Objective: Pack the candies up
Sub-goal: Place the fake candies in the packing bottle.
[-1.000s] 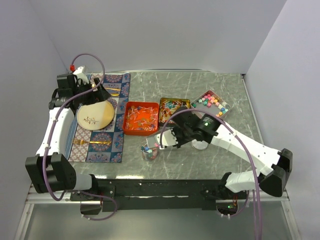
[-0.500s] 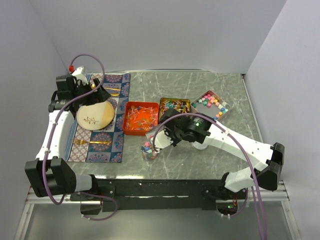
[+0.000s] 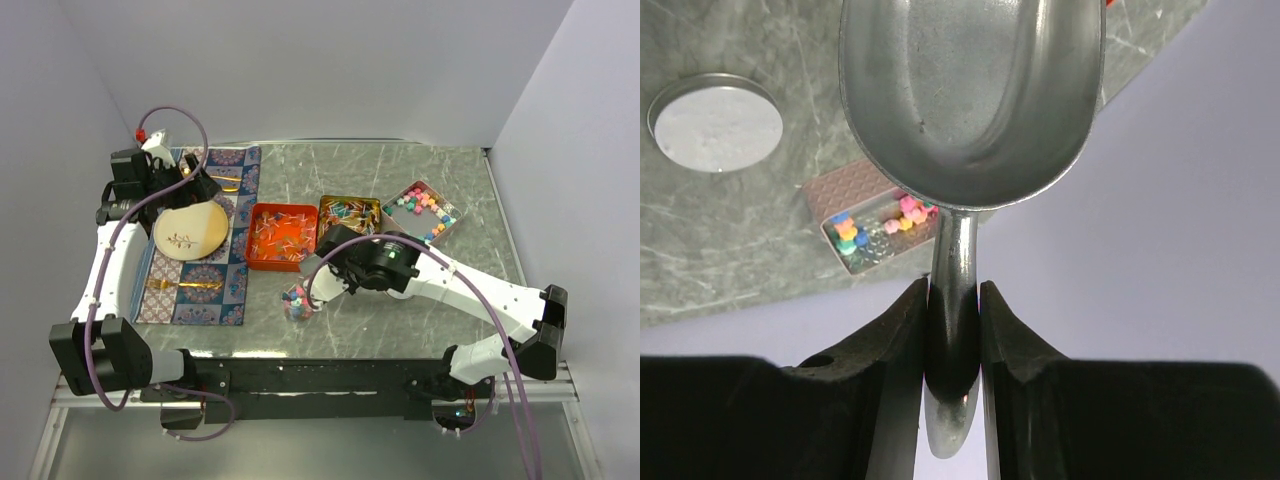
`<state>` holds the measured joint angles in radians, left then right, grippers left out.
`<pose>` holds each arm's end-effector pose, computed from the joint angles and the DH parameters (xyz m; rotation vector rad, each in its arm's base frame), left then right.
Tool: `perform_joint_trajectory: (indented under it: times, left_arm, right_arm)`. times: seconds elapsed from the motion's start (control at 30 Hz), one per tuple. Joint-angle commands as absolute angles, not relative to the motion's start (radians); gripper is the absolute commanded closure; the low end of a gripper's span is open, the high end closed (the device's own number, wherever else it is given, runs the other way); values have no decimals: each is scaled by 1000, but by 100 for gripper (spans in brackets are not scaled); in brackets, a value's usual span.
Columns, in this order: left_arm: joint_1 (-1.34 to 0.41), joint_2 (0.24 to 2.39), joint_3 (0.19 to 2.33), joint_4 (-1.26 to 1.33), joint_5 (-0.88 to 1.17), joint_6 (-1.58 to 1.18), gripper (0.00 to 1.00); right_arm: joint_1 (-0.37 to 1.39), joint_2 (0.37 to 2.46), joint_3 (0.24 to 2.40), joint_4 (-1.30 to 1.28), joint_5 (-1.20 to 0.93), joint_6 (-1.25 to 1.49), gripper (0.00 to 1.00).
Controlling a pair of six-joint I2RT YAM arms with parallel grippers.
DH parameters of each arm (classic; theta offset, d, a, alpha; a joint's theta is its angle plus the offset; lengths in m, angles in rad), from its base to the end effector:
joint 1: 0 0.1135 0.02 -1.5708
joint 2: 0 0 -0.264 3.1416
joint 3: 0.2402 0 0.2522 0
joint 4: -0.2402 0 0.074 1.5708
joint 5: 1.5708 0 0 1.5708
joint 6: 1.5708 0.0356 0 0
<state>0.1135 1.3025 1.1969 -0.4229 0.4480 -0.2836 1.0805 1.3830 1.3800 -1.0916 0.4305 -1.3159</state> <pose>0.2914 0.0177 0.3484 -0.1432 2.0874 -0.5721 0.1377 0.2264 0.3376 -2.4147 1.0946 -0.6503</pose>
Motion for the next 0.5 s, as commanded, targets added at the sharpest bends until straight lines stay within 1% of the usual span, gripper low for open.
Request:
perform_joint_trajectory:
  times: [0.0,0.1,0.17,0.2,0.23,0.27,0.3,0.33,0.4,0.43,0.47]
  left_arm:
    - [113,1298,1206,-380,476,-305,4]
    - [112,1321,1218,-382,477,-308,4]
    - [106,1330,1230,-390,469,-307,3]
    - [103,1339,1235,-394,466,-307,4]
    - [101,1342,1244,-400,465,-305,4]
    - [95,1347,1250,-405,463,-304,4]
    - [86,1357,1264,-410,457,-302,4]
    - [78,1362,1272,-414,443,-296,4]
    - [51,1382,1301,-436,427,-285,4]
    - [42,1390,1311,-448,404,-278,4]
    - [32,1397,1324,-465,400,-273,4]
  right_arm:
    - [1085,1344,1381,-1108,503,-1299,100]
    - [1069,1318,1368,-1121,503,-1221,100]
    - [1054,1302,1347,-1079,505,-1108,100]
    - [1017,1296,1351,-1072,474,-1050,100]
    - [988,1298,1359,-1062,456,-903,100]
    - [944,1302,1379,-1066,427,-826,100]
    - [849,1308,1384,-1068,401,-749,100]
    - [786,1305,1384,-1049,355,-616,100]
    - [674,1283,1345,-1010,310,-525,100]
    - [575,1238,1326,-955,283,-465,100]
    - [536,1217,1283,-928,281,-439,100]
